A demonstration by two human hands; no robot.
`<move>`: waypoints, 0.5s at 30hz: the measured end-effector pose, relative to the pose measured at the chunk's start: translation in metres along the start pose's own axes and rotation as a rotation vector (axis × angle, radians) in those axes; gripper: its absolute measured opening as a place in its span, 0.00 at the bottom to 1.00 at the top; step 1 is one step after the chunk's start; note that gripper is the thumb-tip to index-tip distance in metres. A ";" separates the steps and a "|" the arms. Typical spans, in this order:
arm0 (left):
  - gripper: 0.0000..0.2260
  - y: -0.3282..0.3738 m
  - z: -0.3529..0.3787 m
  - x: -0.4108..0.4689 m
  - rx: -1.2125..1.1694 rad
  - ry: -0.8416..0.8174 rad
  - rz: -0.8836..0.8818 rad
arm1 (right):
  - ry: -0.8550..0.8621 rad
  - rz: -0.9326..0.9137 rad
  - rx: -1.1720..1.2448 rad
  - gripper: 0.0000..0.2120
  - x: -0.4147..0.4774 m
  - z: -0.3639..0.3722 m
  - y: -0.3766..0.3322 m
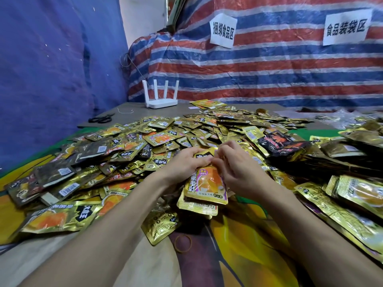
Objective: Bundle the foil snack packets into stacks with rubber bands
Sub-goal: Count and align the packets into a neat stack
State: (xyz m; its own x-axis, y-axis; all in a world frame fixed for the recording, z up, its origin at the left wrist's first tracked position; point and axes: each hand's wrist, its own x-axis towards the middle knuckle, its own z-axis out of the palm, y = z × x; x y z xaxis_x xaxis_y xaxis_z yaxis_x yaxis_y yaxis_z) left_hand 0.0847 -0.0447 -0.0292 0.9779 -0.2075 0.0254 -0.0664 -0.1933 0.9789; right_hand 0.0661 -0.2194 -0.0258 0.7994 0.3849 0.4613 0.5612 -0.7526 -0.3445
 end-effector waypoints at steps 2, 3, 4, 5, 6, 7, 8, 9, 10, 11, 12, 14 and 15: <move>0.13 0.002 0.000 -0.001 -0.111 -0.022 -0.048 | 0.079 -0.013 -0.039 0.09 0.001 -0.001 0.000; 0.14 0.003 0.000 -0.001 -0.183 -0.004 -0.065 | 0.108 -0.011 -0.036 0.08 0.002 0.000 0.000; 0.15 0.003 0.001 -0.001 -0.241 0.035 -0.073 | 0.119 0.002 0.001 0.08 0.003 0.002 0.000; 0.15 0.003 0.000 -0.001 -0.274 0.085 -0.073 | 0.114 0.037 0.086 0.08 0.003 0.004 0.000; 0.16 0.002 0.000 -0.001 -0.288 0.131 -0.070 | 0.100 0.092 0.218 0.08 0.002 0.006 -0.001; 0.16 0.000 -0.001 -0.001 -0.300 0.167 -0.069 | 0.081 0.162 0.374 0.09 0.001 0.007 -0.002; 0.16 -0.001 -0.002 0.000 -0.319 0.196 -0.065 | 0.062 0.247 0.535 0.12 0.001 0.009 -0.004; 0.16 -0.003 -0.002 0.000 -0.359 0.222 -0.052 | 0.034 0.347 0.695 0.16 0.000 0.010 -0.008; 0.16 -0.004 -0.001 0.001 -0.400 0.253 -0.028 | -0.004 0.442 0.842 0.21 0.000 0.011 -0.012; 0.16 -0.004 0.001 0.002 -0.431 0.287 0.002 | -0.049 0.501 0.973 0.22 0.001 0.012 -0.014; 0.15 -0.003 0.004 0.003 -0.457 0.313 0.035 | -0.100 0.513 1.091 0.20 0.001 0.014 -0.017; 0.10 -0.002 0.012 0.002 -0.517 0.333 0.096 | -0.151 0.448 1.224 0.11 0.001 0.016 -0.020; 0.07 -0.001 0.015 0.001 -0.544 0.330 0.127 | -0.139 0.413 1.226 0.08 0.001 0.016 -0.020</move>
State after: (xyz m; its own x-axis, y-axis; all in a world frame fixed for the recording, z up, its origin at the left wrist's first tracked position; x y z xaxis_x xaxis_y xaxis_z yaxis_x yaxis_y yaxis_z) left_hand 0.0828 -0.0592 -0.0336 0.9843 0.1260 0.1237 -0.1604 0.3447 0.9249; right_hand 0.0589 -0.1953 -0.0320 0.9329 0.3511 0.0798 0.0403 0.1187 -0.9921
